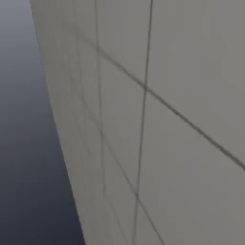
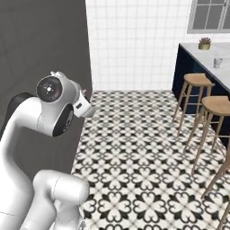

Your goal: Take a straw from the drawer in front and place it inside the glass cup on the dining counter.

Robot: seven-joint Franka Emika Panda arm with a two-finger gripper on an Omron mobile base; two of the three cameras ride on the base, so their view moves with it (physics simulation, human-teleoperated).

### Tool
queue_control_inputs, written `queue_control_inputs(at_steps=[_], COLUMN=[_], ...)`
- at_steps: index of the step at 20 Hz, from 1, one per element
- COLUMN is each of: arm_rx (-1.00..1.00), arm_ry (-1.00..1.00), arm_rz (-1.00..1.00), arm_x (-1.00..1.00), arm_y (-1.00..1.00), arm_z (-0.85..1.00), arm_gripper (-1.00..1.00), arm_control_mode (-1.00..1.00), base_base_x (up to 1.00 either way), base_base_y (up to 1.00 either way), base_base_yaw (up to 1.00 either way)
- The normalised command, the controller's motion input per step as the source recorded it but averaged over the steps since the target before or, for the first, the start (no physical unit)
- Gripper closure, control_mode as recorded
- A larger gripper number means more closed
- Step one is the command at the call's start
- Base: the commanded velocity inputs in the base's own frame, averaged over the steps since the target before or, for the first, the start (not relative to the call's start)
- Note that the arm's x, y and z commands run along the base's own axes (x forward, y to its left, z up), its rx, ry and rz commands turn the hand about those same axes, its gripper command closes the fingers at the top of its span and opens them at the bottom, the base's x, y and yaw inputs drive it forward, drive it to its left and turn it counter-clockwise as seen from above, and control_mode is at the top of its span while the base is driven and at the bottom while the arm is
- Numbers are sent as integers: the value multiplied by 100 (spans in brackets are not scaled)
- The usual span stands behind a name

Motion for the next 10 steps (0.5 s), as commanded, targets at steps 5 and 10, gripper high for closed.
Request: queue_control_inputs(at_steps=[5,10], arm_rx=[0,0], arm_ry=[0,0], arm_rz=[0,0], arm_x=[0,0], arm_y=[0,0], arm_z=[0,0], arm_gripper=[100,100], arm_control_mode=[100,100], base_base_x=[100,100], base_base_y=[81,71], base_base_yaw=[-34,-35])
